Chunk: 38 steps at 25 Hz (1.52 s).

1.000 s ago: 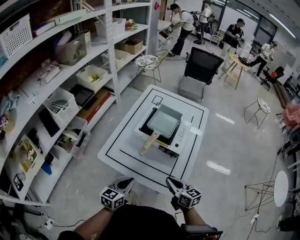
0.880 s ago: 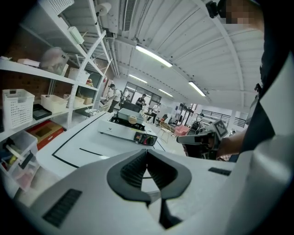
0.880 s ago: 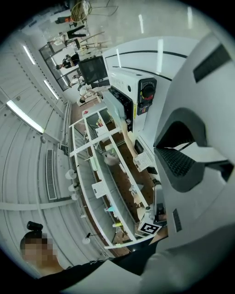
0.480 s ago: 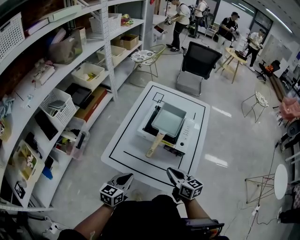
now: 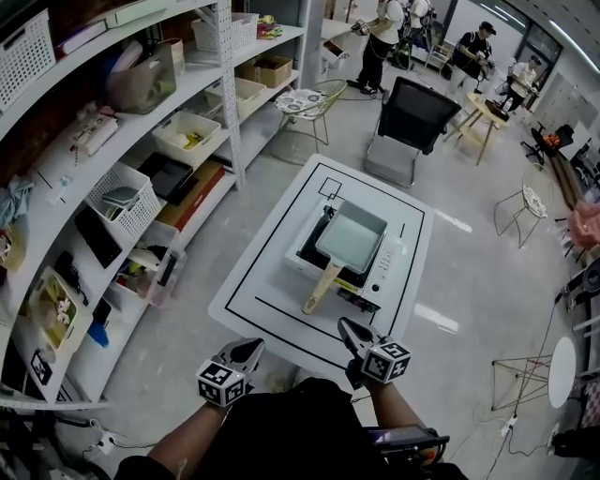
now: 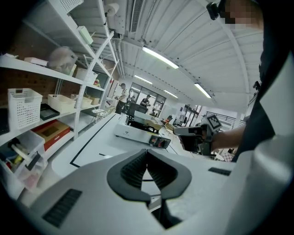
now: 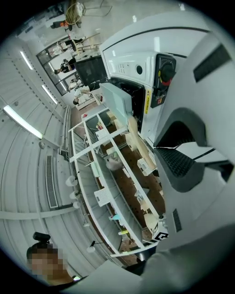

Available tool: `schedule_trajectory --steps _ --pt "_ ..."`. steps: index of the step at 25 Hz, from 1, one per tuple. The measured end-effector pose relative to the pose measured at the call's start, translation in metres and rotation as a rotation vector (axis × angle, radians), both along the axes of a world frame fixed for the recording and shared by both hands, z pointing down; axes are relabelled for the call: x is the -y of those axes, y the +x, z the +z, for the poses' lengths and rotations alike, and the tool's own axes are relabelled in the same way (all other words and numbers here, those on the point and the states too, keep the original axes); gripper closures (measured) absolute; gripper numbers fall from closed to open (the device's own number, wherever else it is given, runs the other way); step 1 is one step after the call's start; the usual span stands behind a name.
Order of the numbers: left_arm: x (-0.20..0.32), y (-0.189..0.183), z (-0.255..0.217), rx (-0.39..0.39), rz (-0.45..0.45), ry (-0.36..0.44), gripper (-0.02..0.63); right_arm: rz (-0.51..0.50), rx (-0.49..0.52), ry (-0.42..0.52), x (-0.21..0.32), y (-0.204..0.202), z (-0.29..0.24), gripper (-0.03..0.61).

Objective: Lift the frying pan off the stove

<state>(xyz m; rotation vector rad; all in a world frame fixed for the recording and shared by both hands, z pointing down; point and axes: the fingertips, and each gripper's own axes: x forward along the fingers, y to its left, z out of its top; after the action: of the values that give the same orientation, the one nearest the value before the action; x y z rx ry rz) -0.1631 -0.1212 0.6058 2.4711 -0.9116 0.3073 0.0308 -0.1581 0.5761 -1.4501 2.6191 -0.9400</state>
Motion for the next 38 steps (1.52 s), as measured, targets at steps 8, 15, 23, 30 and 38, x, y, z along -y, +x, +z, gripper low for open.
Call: schedule_trajectory --steps 8,15,23,30,38 --pt "0.02 0.005 -0.007 0.006 -0.034 -0.009 0.604 -0.054 0.059 -0.044 0.03 -0.007 0.003 0.552" --pt "0.027 0.015 -0.003 0.009 -0.037 -0.025 0.604 -0.013 0.208 -0.1 0.053 -0.002 -0.001 0.551" --pt "0.034 0.012 0.0 0.014 -0.067 -0.044 0.604 0.025 0.379 -0.205 0.079 -0.004 0.001 0.461" --pt "0.034 0.012 0.007 0.015 -0.074 -0.064 0.604 0.016 0.463 -0.288 0.092 -0.02 0.004 0.376" --pt "0.031 0.007 0.011 0.021 -0.091 -0.083 0.604 -0.003 0.489 -0.337 0.111 -0.032 0.011 0.359"
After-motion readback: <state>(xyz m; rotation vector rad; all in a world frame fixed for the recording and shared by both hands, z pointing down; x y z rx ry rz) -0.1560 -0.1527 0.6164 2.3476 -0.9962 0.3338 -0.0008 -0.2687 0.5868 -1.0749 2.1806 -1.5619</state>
